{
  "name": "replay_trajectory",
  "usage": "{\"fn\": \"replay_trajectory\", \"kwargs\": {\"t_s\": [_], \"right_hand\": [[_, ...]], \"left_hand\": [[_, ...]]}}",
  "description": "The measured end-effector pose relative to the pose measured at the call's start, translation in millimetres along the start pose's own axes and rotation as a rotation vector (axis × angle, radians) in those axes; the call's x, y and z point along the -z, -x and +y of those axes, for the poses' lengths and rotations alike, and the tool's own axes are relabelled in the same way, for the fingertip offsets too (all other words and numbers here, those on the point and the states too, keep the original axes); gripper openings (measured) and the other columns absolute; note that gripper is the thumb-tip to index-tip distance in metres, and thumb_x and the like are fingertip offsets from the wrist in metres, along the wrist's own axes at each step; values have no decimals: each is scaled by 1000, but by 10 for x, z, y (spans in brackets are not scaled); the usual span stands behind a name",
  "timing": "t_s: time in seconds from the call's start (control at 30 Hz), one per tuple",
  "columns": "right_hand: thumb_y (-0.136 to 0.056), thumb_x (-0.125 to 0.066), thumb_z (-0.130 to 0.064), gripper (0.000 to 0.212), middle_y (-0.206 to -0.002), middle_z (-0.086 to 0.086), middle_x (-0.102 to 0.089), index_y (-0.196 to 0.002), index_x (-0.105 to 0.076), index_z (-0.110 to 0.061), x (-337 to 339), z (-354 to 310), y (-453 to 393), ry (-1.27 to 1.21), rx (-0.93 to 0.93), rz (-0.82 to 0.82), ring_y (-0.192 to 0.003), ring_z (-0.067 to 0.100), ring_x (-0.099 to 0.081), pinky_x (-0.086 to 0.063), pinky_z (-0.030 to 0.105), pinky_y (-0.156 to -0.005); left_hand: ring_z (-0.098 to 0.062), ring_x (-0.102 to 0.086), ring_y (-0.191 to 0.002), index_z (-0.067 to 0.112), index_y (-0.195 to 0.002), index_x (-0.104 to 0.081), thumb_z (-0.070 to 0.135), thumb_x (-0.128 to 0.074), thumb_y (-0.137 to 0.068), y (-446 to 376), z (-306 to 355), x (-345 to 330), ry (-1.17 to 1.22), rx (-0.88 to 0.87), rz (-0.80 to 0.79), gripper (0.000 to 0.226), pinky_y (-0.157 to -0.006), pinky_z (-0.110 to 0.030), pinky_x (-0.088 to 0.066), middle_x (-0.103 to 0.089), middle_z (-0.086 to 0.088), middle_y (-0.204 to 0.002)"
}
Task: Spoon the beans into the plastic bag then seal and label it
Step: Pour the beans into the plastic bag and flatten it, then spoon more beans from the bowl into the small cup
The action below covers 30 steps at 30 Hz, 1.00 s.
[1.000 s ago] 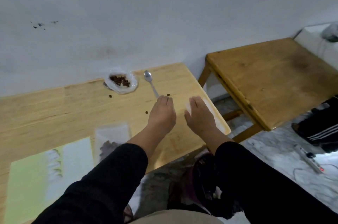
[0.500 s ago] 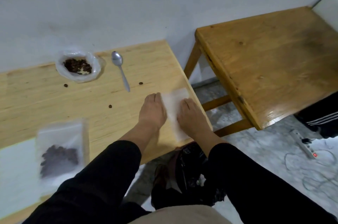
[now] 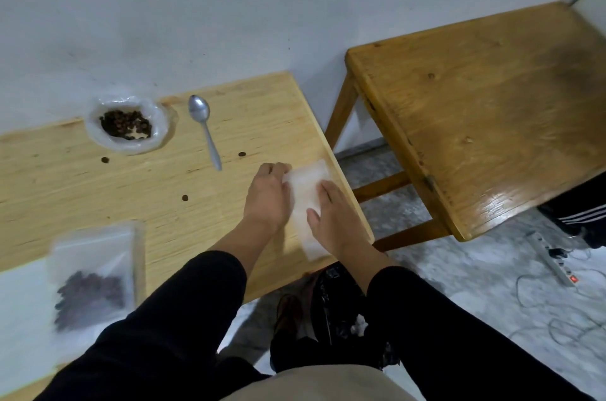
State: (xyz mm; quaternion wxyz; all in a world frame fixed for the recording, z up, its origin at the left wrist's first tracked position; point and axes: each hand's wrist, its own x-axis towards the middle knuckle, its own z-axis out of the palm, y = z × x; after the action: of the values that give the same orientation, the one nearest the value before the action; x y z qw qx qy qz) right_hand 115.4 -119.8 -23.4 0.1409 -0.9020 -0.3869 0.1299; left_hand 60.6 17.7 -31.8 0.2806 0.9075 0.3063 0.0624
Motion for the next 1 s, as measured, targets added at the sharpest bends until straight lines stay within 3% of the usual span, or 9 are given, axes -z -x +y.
{"fn": "replay_trajectory", "kwargs": {"t_s": [0.2, 0.4, 0.5, 0.57, 0.67, 0.77, 0.9, 1.0], "right_hand": [[-89, -58, -19, 55, -140, 20, -42, -135, -40, 4, 25, 26, -93, -78, 13, 82, -132, 30, -39, -31, 34, -110], [-72, -75, -14, 62, -127, 19, -53, -126, -50, 1, 384, -85, -416, -24, 177, 280, -120, 33, -51, -43, 39, -100], [-72, -68, -15, 37, -99, 18, -65, -105, -63, 1, 644, -279, -626, -51, 256, 308, -94, 36, -62, -53, 42, -83], [-80, -59, -17, 19, -85, 14, -67, -90, -67, -3, 818, -464, -738, -111, 268, 267, -81, 34, -62, -50, 37, -72], [-88, -58, -17, 13, -89, 6, -69, -91, -67, -9, 1021, -801, -861, -258, 195, 214, -82, 22, -62, -49, 30, -75], [-86, -61, -16, 9, -81, -1, -65, -90, -68, -11, 1187, -1226, -890, -552, 70, 250, -75, 8, -58, -42, 7, -67], [-86, -63, -17, 8, -85, 4, -68, -89, -67, -11, 1208, -1793, -919, -1014, 2, 68, -80, 14, -64, -52, 23, -73], [-85, -66, -27, 13, -91, 7, -70, -86, -69, -14, 1126, -2149, -951, -1212, -40, -64, -95, 28, -66, -52, 38, -88]], "left_hand": [[-28, -53, -78, 7, -100, -56, 4, -43, -93, 5, 56, 34, 104, 23, 54, 15, -65, -31, -39, -59, -14, -90], [-26, -57, -73, 9, -82, -55, -7, -46, -85, -62, 95, 363, 249, -9, 94, 18, -68, -38, -47, -62, -10, -79], [-23, -56, -73, 8, -82, -55, -6, -46, -86, -140, 125, 662, 280, -47, 175, 17, -67, -32, -44, -62, -8, -79], [-18, -55, -74, 8, -84, -57, -6, -48, -86, -194, 114, 886, 290, -72, 237, 17, -64, -22, -40, -63, -7, -82], [-10, -49, -90, 9, -101, -59, 2, -56, -87, -226, 47, 1213, 295, -114, 401, 17, -75, -10, -31, -60, -5, -102], [-7, -45, -97, 12, -117, -52, 10, -62, -86, -192, -37, 1499, 354, -74, 538, 33, -82, -8, -30, -47, -1, -112], [-11, -53, -90, 15, -122, -48, 14, -63, -87, -103, -214, 1800, 500, -29, 559, 39, -77, -22, -45, -54, -2, -100], [-13, -57, -94, 16, -125, -47, 11, -59, -90, -16, -477, 2034, 558, -23, 561, 38, -80, -23, -48, -58, -3, -100]]}}
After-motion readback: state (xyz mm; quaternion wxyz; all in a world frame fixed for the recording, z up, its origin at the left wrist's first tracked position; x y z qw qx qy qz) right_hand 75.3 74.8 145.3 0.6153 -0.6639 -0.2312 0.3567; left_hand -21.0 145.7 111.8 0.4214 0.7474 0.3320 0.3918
